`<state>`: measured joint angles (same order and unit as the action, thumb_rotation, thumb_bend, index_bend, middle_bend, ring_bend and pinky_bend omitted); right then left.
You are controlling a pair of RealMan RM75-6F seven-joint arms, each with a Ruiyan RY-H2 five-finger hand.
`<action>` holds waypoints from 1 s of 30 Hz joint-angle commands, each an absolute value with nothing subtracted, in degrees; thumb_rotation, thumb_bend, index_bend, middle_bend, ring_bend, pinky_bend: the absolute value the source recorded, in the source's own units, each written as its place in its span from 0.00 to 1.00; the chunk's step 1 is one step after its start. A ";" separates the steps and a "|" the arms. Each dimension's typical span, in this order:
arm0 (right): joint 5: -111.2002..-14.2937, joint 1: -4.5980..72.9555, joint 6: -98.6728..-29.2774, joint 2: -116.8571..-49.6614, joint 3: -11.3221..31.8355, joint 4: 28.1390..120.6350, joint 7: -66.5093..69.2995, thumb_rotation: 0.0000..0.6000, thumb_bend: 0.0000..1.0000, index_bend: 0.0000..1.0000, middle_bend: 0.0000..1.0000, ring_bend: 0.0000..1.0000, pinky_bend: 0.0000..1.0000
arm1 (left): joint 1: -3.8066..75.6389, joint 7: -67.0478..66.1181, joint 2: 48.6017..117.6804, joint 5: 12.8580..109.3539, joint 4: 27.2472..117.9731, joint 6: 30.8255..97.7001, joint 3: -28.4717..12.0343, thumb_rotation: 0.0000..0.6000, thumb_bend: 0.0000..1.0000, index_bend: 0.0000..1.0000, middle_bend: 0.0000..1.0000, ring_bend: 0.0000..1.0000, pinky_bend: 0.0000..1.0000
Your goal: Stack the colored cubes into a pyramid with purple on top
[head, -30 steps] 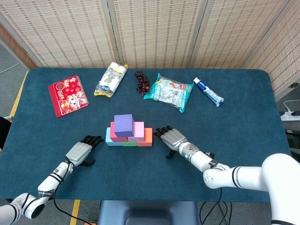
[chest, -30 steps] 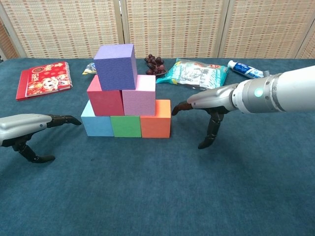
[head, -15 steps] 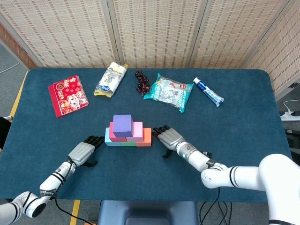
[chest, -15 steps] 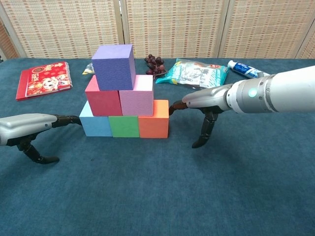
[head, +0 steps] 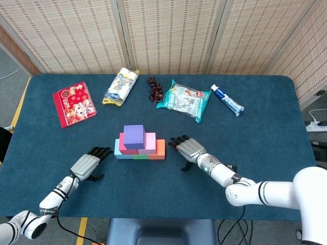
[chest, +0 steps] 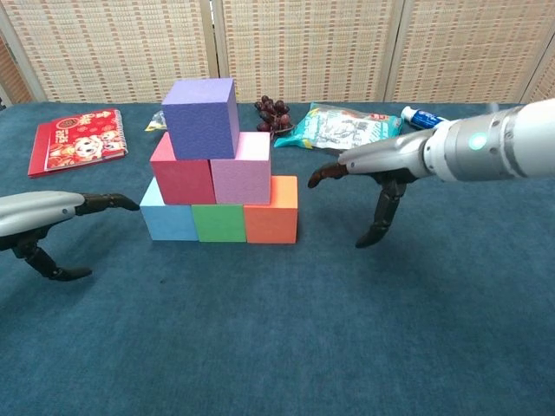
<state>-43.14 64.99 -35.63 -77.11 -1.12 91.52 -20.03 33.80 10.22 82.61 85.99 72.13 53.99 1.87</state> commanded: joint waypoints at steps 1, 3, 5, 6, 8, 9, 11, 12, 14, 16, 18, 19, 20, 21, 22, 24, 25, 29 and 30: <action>-44.13 64.24 -36.98 -71.62 0.24 96.72 -18.29 1.00 0.30 0.00 0.00 0.00 0.00 | 32.46 10.72 80.33 86.82 74.51 57.00 1.90 1.00 0.34 0.07 0.00 0.00 0.01; -44.23 64.34 -36.73 -69.92 1.12 98.27 -17.39 1.00 0.30 0.00 0.00 0.00 0.00 | 32.31 11.48 79.39 87.21 75.74 58.05 1.64 1.00 0.34 0.07 0.00 0.00 0.01; -44.27 64.53 -36.35 -69.27 1.68 99.04 -16.82 1.00 0.30 0.00 0.00 0.00 0.00 | 32.36 12.06 78.81 87.55 76.58 58.66 1.38 1.00 0.34 0.07 0.00 0.00 0.01; -44.23 64.74 -35.89 -69.17 1.90 99.26 -16.55 1.00 0.30 0.00 0.00 0.00 0.00 | 32.47 12.31 78.52 87.81 77.07 58.95 1.22 1.00 0.34 0.07 0.00 0.00 0.01; -43.94 65.17 -35.16 -69.43 2.01 99.11 -16.37 1.00 0.30 0.00 0.00 0.00 0.00 | 32.68 12.25 78.23 88.21 77.77 59.28 1.04 1.00 0.34 0.07 0.00 0.00 0.01; -43.68 65.53 -34.83 -69.89 1.97 98.75 -16.47 1.00 0.30 0.00 0.00 0.00 0.00 | 32.85 12.00 78.09 88.41 78.19 59.32 0.96 1.00 0.34 0.07 0.00 0.00 0.01; -43.16 66.14 -34.42 -70.95 1.98 98.11 -16.57 1.00 0.30 0.00 0.00 0.00 0.00 | 33.16 11.38 78.13 88.63 78.67 59.19 0.87 1.00 0.34 0.07 0.00 0.00 0.01; -43.00 66.36 -34.32 -71.41 2.03 97.87 -16.55 1.00 0.30 0.00 0.00 0.00 0.00 | 33.29 11.12 78.13 88.68 78.87 59.08 0.84 1.00 0.34 0.07 0.00 0.00 0.01; -42.74 66.79 -34.24 -72.23 2.08 97.42 -16.63 1.00 0.30 0.00 0.00 0.00 0.00 | 33.50 10.62 78.18 88.66 79.17 58.85 0.77 1.00 0.34 0.07 0.00 0.00 0.01; -42.35 67.22 -34.27 -72.99 2.13 97.00 -16.66 1.00 0.30 0.00 0.00 0.00 0.00 | 33.73 10.10 78.22 88.61 79.35 58.52 0.75 1.00 0.34 0.07 0.00 0.00 0.01; -41.84 67.62 -34.38 -73.54 2.18 96.69 -16.69 1.00 0.30 0.00 0.00 0.00 0.00 | 33.95 9.50 78.29 88.54 79.38 58.14 0.75 1.00 0.34 0.07 0.00 0.00 0.01; -41.64 67.79 -34.39 -73.75 2.16 96.54 -16.73 1.00 0.30 0.00 0.00 0.00 0.00 | 34.05 9.27 78.32 88.49 79.38 57.97 0.74 1.00 0.34 0.07 0.00 0.00 0.01; -41.44 67.93 -34.44 -73.90 2.14 96.46 -16.75 1.00 0.30 0.00 0.00 0.00 0.00 | 34.14 9.09 78.37 88.43 79.40 57.84 0.72 1.00 0.34 0.07 0.00 0.00 0.01; -41.24 68.09 -34.55 -74.12 2.12 96.35 -16.78 1.00 0.30 0.00 0.00 0.00 0.00 | 34.25 8.91 78.42 88.38 79.43 57.68 0.70 1.00 0.34 0.07 0.00 0.00 0.01; -41.14 68.17 -34.65 -74.28 2.10 96.29 -16.79 1.00 0.30 0.00 0.00 0.00 0.00 | 34.33 8.81 78.48 88.37 79.42 57.59 0.68 1.00 0.34 0.07 0.00 0.00 0.01; -40.89 68.36 -34.83 -74.64 2.12 96.15 -16.73 1.00 0.30 0.00 0.00 0.00 0.00 | 34.57 8.68 78.58 88.32 79.32 57.34 0.59 1.00 0.34 0.07 0.00 0.00 0.01; -40.79 68.45 -34.89 -74.81 2.12 96.05 -16.72 1.00 0.30 0.00 0.00 0.00 0.00 | 34.68 8.66 78.61 88.31 79.27 57.26 0.53 1.00 0.34 0.07 0.00 0.00 0.01; -40.36 68.83 -35.05 -75.25 2.10 95.90 -16.70 1.00 0.30 0.00 0.00 0.00 0.00 | 35.15 8.49 78.71 88.36 79.15 56.96 0.34 1.00 0.34 0.07 0.00 0.00 0.01; -40.26 68.90 -35.15 -75.31 2.06 95.93 -16.72 1.00 0.30 0.00 0.00 0.00 0.00 | 35.29 8.42 78.72 88.44 79.17 56.89 0.33 1.00 0.34 0.07 0.00 0.00 0.01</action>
